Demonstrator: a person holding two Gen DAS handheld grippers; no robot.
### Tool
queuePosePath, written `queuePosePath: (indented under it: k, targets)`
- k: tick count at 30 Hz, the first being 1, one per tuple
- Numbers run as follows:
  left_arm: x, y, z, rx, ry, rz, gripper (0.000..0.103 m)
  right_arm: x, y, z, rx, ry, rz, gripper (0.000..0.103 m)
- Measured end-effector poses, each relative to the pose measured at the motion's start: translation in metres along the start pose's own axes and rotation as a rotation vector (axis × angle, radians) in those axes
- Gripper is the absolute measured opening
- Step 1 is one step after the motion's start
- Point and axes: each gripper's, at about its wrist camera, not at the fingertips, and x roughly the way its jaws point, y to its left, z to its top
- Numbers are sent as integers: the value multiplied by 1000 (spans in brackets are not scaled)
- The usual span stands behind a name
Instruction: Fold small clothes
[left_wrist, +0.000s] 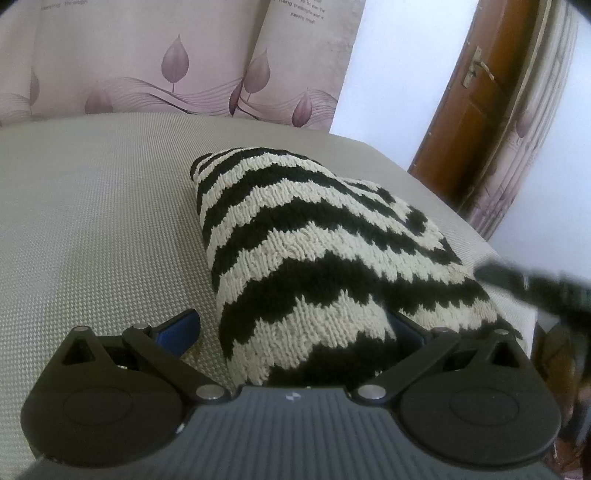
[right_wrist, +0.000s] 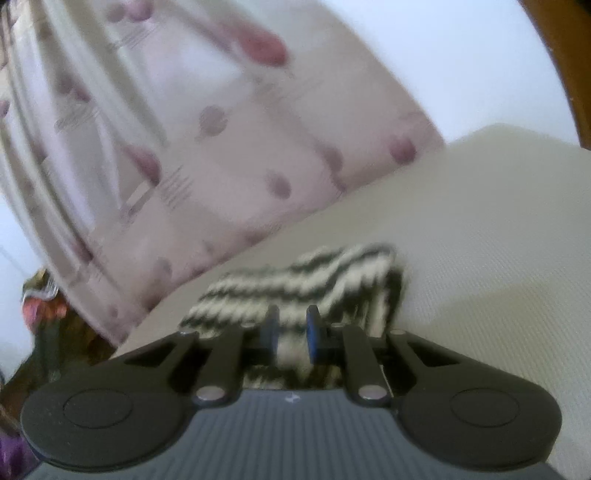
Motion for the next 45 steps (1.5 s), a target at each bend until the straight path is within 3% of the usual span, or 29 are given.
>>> queuePosePath:
  k: [4,11,14,15,18,21,24,27,31,35,37,39,42,43,44,45]
  targets:
    - [1,2,-2,-22,2,-6,103,1,14,-22,-81,62,-75,14]
    - [2,5,-8,-18,-32,-22,103,-15,11,-22,-54,-33,-132,5]
    - [3,7,-9,-22,-31,-33,103,-5,-1,-32,-37,18,-204,1]
    - [3,8,-10,-22,-34,-37,103,-5,-7,-33,-1,26,-200,1]
    - [3,10,-11,-29,-40,-47,103,-24,-9,-23,50,-72,-152,4]
    - [2,8,-13,-26,-49,-47,103,-26,-3,-11,44,-86,-120,5]
    - [2,8,-13,-30,-47,-48,103,-8,6,-6,22,-16,-81,7]
    - [1,9,-14,-31,-48,-48,103,13,13,-14,-5,54,-114,7]
    - [0,10,-12,-33,-41,-50,103,2,22,-20,-72,-20,-151,3]
    - [0,11,-12,-39,-44,-52,103,0,7,-30,-101,40,-249,0]
    - [-1,13,-12,-48,-43,-56,103,-6,3,-32,-67,11,-229,1]
    - [-2,13,-11,-60,-37,-57,103,-19,3,-27,-17,-65,-208,4]
    - [-4,11,-10,-52,-33,-48,103,-24,8,-16,20,-77,-144,14]
    - [-4,10,-10,-49,-32,-45,103,-21,11,-14,9,-70,-138,31]
    - [-5,10,-9,-49,-31,-42,103,-18,16,-15,-8,-54,-134,56]
    - [-5,9,-9,-52,-29,-40,103,-14,20,-17,-22,-40,-125,68]
